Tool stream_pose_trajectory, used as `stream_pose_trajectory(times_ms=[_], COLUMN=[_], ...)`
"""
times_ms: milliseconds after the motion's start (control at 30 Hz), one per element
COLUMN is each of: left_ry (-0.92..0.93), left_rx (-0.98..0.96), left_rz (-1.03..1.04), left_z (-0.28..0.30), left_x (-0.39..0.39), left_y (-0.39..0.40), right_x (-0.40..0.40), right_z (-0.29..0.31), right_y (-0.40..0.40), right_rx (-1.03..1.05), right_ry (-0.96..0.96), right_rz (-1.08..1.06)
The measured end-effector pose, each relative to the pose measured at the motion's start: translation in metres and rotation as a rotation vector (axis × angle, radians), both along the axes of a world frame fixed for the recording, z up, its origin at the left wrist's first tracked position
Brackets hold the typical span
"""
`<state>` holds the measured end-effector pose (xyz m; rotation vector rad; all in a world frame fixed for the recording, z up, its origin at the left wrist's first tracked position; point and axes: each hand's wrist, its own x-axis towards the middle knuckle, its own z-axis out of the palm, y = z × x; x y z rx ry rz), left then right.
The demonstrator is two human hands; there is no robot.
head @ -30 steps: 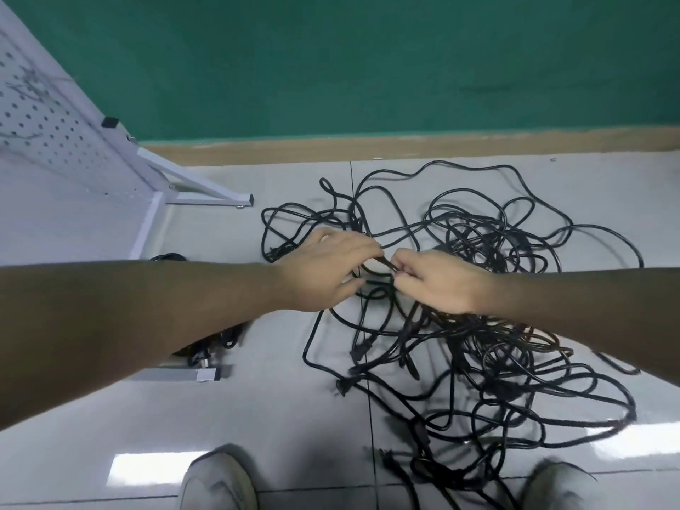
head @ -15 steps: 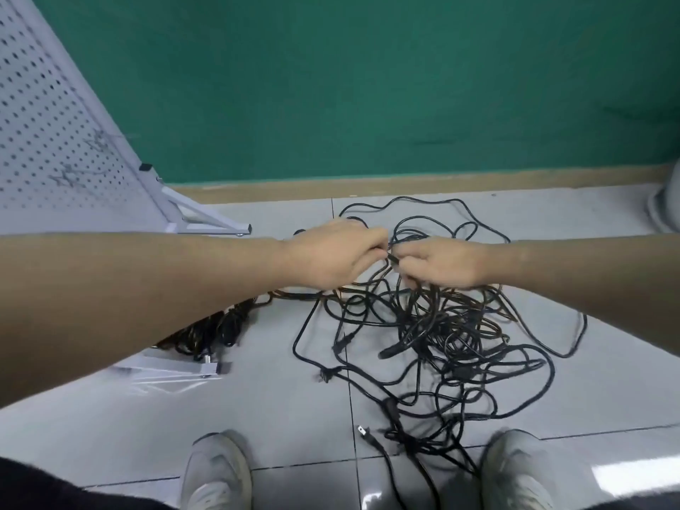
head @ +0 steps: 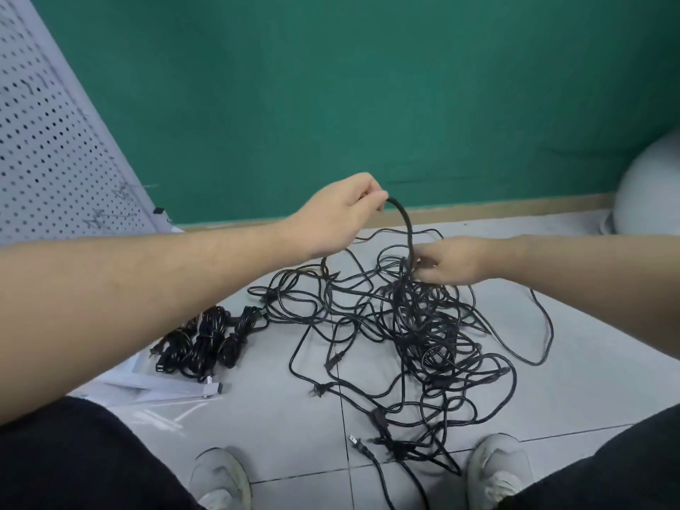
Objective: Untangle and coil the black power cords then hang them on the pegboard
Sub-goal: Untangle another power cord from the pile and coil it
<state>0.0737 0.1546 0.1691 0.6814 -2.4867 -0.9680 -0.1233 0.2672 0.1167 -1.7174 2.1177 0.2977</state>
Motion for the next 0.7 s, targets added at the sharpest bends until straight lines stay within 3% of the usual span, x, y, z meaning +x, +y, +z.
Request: stream_pose_trajectory(times_ms=[67,200,433,600,700], left_ry=[0.105,0.175,0.265,0.163,-0.017], left_rx=[0.104,0.226,0.344,0.256,0.221], left_rz=[0.063,0.053,-0.012,0.184,0.300], left_z=[0.007,0.013,0.020,0.016,0.006], left_x=[0.005,0.014,0.010,0.020,0.025], left_y=[-0.003,0.001,0.015,-0.002,-0.012], right_x=[-0.008,-0.007,0.034,0.030,0.026], right_z=[0.001,0.004,0.013,0.022,0.030], right_y=[0.012,0.021,0.003,0.010,0.013], right_rx=[0.063,-0.062,-0.261,-0.357,-0.453], right_ry=[-0.020,-0.321,-0.344,-0.460,-0.582], right_rz=[0.018,-0.157,-0.225,-0.322,-0.430])
